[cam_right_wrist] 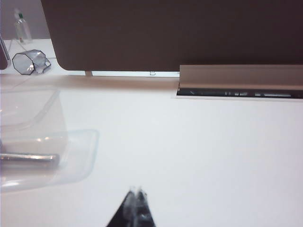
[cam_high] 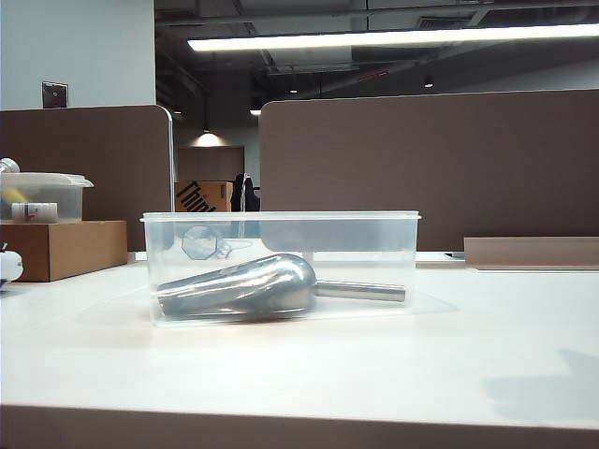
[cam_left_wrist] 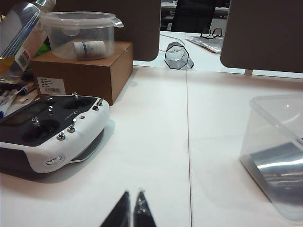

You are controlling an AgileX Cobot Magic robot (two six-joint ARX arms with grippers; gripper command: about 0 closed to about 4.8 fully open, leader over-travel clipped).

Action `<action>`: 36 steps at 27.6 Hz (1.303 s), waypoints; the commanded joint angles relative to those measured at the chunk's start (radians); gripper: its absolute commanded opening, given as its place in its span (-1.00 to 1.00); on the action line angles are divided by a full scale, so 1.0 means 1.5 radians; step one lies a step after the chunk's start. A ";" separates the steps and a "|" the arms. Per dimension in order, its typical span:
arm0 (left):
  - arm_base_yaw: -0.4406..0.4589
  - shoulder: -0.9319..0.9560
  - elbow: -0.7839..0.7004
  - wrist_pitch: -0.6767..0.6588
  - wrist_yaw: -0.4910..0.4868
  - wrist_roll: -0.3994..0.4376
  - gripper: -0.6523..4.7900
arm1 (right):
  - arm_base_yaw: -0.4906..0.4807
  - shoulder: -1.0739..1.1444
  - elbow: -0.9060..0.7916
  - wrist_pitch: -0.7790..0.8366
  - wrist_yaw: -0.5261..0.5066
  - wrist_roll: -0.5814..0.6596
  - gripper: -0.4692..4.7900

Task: Pick up the metal ice scoop from the table and place it inside the transparent plastic box.

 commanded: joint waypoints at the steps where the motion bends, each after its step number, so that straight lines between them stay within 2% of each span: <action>1: -0.001 0.000 0.000 0.004 0.001 0.000 -0.68 | 0.000 0.000 -0.001 0.036 0.003 0.000 -0.85; 9: -0.001 0.000 0.000 0.004 0.001 0.000 -0.68 | -0.029 0.000 -0.001 0.049 0.005 -0.004 -0.85; 36: -0.001 0.001 0.000 0.004 0.001 0.000 -0.68 | -0.020 0.000 -0.001 0.046 0.004 -0.002 -0.85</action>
